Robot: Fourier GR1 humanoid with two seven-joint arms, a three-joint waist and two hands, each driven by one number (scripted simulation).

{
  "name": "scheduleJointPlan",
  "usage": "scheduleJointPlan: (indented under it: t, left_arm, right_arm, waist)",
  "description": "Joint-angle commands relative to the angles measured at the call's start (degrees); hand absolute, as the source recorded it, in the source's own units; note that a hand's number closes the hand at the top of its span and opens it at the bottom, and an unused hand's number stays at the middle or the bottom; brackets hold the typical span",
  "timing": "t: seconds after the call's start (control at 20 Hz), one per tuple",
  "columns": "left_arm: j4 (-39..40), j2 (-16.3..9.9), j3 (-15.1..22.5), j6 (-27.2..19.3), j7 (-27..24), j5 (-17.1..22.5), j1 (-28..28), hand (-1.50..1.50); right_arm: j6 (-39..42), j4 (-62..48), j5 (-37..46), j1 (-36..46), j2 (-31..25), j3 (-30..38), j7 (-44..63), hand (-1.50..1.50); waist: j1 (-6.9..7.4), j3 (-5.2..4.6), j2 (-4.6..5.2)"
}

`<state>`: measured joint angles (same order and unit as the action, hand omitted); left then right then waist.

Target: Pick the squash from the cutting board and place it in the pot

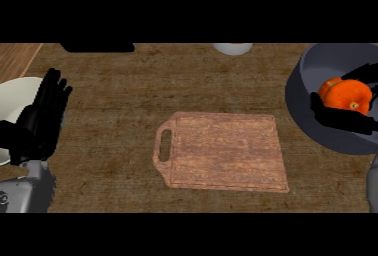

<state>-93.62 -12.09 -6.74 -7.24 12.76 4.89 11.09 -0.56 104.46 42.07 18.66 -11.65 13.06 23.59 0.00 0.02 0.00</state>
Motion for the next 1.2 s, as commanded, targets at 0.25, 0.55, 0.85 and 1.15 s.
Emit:
scheduleJointPlan:
  t: [0.25, 0.55, 0.85, 1.15]
  left_arm:
    - [0.1, 0.6, 0.9, 0.6, -1.0, -0.6, 0.1, 0.00]
    - [-0.6, 0.1, 0.3, 0.3, 1.5, -0.5, 2.1, 0.00]
    - [-1.0, 1.9, 2.1, -1.1, 2.2, -2.1, 3.4, 0.00]
    - [0.4, 0.6, 0.1, 0.9, 0.0, -0.5, 1.9, 0.00]
  right_arm:
    - [-9.6, -19.6, 10.1, 2.0, -10.2, 4.8, -11.1, 1.50]
    - [-19.8, -41.7, 14.9, 11.0, -11.8, 5.2, -16.3, 1.50]
    - [-24.6, -65.2, 9.6, 19.1, -15.1, 10.4, -26.6, 1.50]
    - [-17.2, -74.6, 1.5, 22.2, -14.8, 14.7, -31.2, -1.50]
  waist:
    - [1.25, -0.05, 0.79]
    - [1.27, 0.03, 0.34]
    - [2.03, 0.14, 0.70]
    - [2.06, 0.13, 0.70]
